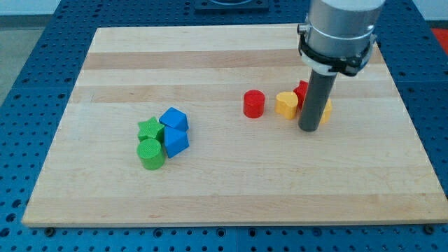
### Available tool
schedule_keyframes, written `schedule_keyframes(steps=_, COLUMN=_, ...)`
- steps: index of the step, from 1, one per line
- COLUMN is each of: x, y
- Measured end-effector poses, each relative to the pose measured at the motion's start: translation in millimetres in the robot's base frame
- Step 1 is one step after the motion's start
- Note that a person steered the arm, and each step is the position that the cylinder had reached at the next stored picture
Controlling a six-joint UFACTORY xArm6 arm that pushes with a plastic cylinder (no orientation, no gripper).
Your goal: Move arm at center right of the board
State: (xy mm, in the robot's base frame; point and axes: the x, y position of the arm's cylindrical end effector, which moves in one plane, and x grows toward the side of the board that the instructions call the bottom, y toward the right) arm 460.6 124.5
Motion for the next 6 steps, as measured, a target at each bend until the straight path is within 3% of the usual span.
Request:
schedule_keyframes(steps=4, x=-8, y=75)
schedule_keyframes(steps=6, x=-14, y=173)
